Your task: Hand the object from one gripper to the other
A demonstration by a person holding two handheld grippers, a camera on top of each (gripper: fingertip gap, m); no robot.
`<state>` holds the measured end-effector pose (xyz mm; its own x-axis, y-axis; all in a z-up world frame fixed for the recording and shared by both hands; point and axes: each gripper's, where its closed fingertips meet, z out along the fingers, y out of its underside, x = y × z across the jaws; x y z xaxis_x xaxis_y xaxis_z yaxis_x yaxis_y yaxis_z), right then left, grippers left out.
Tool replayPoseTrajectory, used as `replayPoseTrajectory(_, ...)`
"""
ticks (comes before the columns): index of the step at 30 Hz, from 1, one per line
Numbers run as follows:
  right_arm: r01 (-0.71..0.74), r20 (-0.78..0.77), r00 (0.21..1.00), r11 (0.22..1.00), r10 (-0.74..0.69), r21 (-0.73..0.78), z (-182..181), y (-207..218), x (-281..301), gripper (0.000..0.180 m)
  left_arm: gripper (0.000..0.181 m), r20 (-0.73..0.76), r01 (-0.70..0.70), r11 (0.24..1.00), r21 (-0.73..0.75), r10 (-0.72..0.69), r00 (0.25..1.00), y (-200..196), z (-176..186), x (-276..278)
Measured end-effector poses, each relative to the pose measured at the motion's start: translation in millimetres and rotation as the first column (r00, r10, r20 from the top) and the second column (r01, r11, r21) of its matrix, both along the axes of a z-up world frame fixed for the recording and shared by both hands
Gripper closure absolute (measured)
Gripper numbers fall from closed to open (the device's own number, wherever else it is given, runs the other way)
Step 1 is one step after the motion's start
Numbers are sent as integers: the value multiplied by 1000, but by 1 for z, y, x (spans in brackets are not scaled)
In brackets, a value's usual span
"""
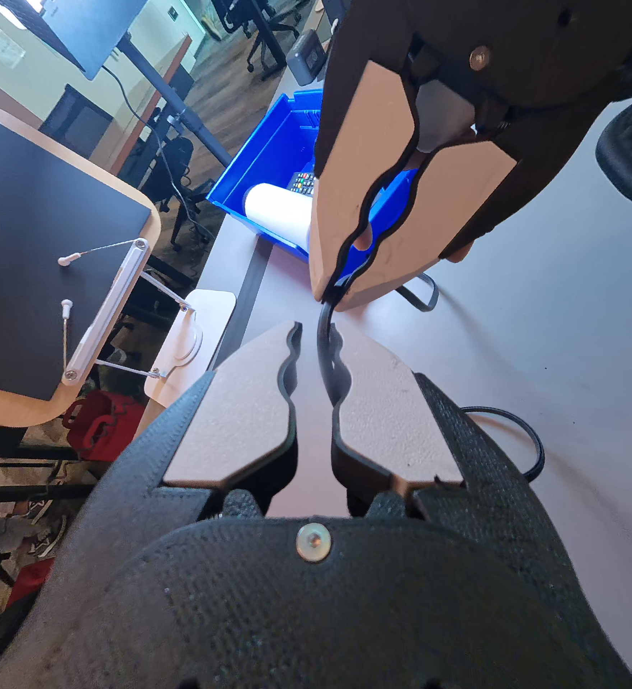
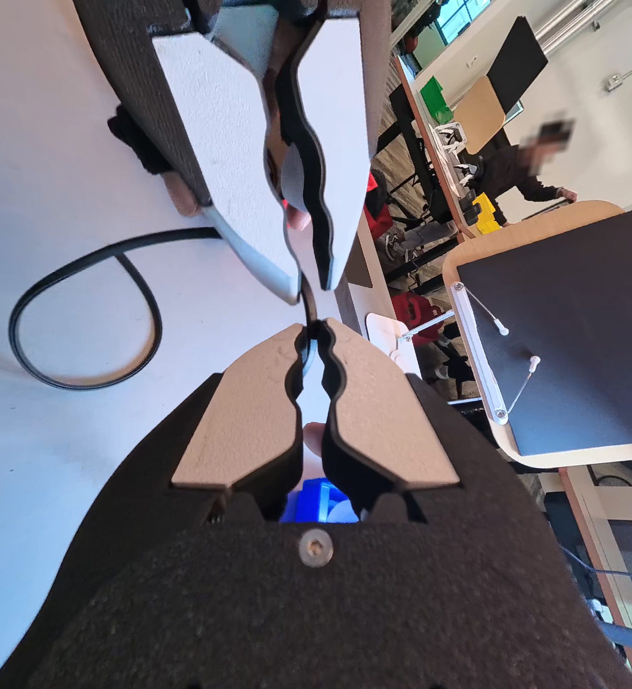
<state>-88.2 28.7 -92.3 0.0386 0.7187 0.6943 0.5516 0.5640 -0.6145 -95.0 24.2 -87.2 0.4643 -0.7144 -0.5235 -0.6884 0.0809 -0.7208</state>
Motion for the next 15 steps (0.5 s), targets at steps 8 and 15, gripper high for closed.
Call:
replayPoseTrajectory(8,-12,-17,1000,1000,12,6,4,-4,-1,175,175,9,24,1000,-3,-24,1000,-2,-1,8)
replayPoseTrajectory(15,10,-37,999,999,-11,-48,2,6,2,175,175,31,7,1000,14,-8,999,-1,7,1)
